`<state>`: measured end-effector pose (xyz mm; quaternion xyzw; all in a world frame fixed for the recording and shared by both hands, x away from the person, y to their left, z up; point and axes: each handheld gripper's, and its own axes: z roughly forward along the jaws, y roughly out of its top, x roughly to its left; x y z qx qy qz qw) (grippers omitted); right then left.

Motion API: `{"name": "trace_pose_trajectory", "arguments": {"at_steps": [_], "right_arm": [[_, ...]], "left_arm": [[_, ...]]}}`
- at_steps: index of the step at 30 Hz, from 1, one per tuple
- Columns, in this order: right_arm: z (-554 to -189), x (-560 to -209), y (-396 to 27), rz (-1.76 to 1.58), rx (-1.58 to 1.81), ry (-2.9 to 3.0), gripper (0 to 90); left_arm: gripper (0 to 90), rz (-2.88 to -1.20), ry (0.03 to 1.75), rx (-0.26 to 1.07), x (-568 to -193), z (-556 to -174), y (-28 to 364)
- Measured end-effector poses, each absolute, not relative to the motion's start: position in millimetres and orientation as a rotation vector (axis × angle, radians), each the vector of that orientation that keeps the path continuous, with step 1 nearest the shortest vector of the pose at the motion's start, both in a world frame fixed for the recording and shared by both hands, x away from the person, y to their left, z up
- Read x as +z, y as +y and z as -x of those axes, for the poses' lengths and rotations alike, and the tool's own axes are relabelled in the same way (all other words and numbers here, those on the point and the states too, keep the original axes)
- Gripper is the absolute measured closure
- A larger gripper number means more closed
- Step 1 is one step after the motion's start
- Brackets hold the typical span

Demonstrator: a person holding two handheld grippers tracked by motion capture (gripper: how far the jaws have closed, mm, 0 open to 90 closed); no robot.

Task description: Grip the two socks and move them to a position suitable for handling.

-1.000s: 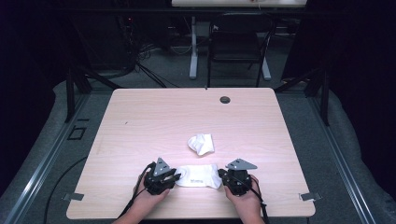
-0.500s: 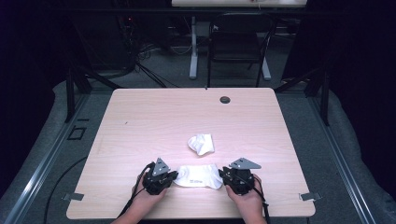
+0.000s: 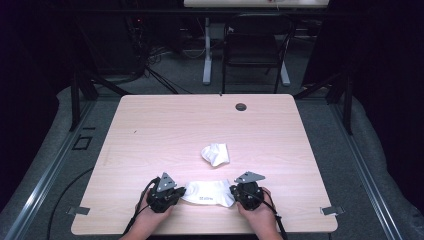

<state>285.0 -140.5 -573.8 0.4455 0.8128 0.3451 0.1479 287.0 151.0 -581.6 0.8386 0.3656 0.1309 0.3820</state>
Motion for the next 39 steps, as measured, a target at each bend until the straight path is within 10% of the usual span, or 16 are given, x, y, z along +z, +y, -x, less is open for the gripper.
{"name": "trace_pose_trajectory", "arguments": {"at_steps": [22, 39], "right_arm": [[-281.4, -558.5, -131.7, -1.218, 1.039, 2.317, 71.5], [-327.0, -540.9, -117.1, -1.173, 1.017, 2.283, 64.8]], "left_arm": [[61.9, -2.032, 0.966, 0.368, -561.2, -283.4, 170.5], [58.9, -1.973, 1.030, 0.427, -557.3, -301.5, 187.5]]}}
